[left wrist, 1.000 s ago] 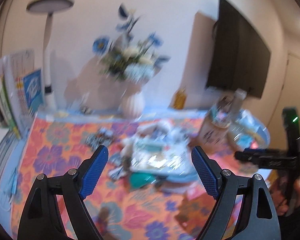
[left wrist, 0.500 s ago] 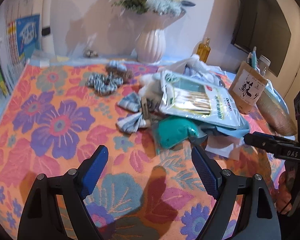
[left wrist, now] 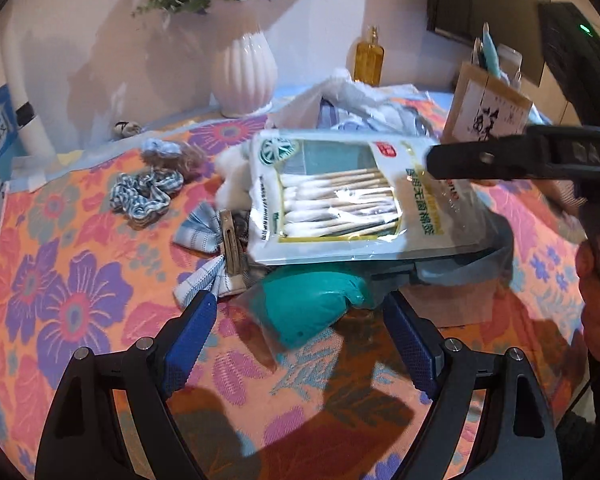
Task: Organize soft objects
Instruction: 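Grasp the teal bagged item with left tool while right tool grasps the cotton-swab bag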
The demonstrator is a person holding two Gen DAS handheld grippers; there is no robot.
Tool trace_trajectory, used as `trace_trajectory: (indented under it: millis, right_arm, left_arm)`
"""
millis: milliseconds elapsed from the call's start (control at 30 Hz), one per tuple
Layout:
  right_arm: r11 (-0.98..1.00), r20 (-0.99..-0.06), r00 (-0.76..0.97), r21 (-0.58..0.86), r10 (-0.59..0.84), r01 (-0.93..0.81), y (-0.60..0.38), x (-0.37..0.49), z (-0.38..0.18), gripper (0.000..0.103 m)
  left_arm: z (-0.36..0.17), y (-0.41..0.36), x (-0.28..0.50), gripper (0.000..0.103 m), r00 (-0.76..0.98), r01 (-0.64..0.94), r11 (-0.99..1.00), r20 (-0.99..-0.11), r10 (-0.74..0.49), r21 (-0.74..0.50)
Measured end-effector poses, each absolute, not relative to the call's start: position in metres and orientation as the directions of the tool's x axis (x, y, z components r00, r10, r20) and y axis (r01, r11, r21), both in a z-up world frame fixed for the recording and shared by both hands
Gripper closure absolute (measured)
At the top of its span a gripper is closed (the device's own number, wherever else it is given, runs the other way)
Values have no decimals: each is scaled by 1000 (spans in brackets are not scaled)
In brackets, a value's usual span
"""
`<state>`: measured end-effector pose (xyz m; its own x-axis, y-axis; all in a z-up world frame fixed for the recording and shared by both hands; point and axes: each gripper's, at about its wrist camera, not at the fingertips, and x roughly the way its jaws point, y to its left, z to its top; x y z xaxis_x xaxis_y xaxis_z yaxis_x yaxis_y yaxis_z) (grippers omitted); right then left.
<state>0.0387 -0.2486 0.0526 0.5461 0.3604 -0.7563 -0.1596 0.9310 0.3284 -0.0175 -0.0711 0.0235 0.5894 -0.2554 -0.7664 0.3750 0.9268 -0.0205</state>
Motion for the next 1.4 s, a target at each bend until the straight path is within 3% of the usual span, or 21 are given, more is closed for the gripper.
trace_trajectory:
  millis: [167, 267, 333, 367, 400, 500, 800, 967, 1033, 1067, 1100, 1167, 1267, 1400]
  right_arm:
    - [904, -738, 526, 385, 423, -186, -241, 52, 45, 21]
    - [893, -707, 549, 387, 447, -228, -233, 47, 51, 51]
    - [908, -692, 588, 345, 418, -239, -229, 39, 57, 61]
    - [911, -678, 610, 324, 411, -254, -227, 33, 62, 74]
    - [912, -665, 624, 315, 410, -264, -227, 28, 65, 81]
    - [920, -629, 672, 283, 392, -272, -228, 11, 77, 88]
    - [917, -584, 708, 290, 397, -275, -252, -42, 91, 90]
    - [906, -623, 658, 276, 423, -322, -260, -77, 86, 90]
    - [914, -668, 626, 254, 403, -317, -259, -79, 81, 83]
    - [927, -699, 612, 223, 369, -303, -254, -76, 79, 61]
    - [934, -710, 612, 203, 348, -294, -251, -73, 79, 27]
    - [934, -678, 647, 189, 348, -305, -245, -72, 85, 6]
    - [909, -670, 631, 171, 390, -379, -222, -57, 92, 4]
    - [892, -731, 602, 21, 322, -451, -190, -33, 76, 0]
  left_arm:
    - [22, -71, -17, 23, 590, 380, 925, -765, -259, -20]
    - [21, -71, -16, 35, 593, 369, 929, -764, -254, -22]
    - [22, -70, -19, 42, 600, 369, 929, -758, -256, -21]
    - [23, -70, -19, 49, 602, 373, 928, -755, -260, -22]
    - [23, -71, -20, 49, 604, 377, 926, -752, -265, -22]
    - [24, -72, -22, 51, 617, 378, 926, -743, -258, -8]
    - [31, -54, -24, 52, 640, 351, 932, -703, -309, -91]
    - [33, -38, -22, 52, 650, 295, 942, -689, -319, -158]
    - [33, -38, -22, 52, 656, 290, 944, -685, -317, -158]
    - [33, -38, -22, 52, 656, 292, 944, -686, -316, -155]
    - [33, -40, -22, 52, 655, 295, 944, -687, -315, -151]
    - [33, -40, -22, 52, 654, 297, 943, -688, -315, -149]
    - [31, -36, -19, 52, 631, 306, 933, -694, -346, -187]
    - [23, -23, -7, 52, 557, 302, 902, -710, -431, -310]
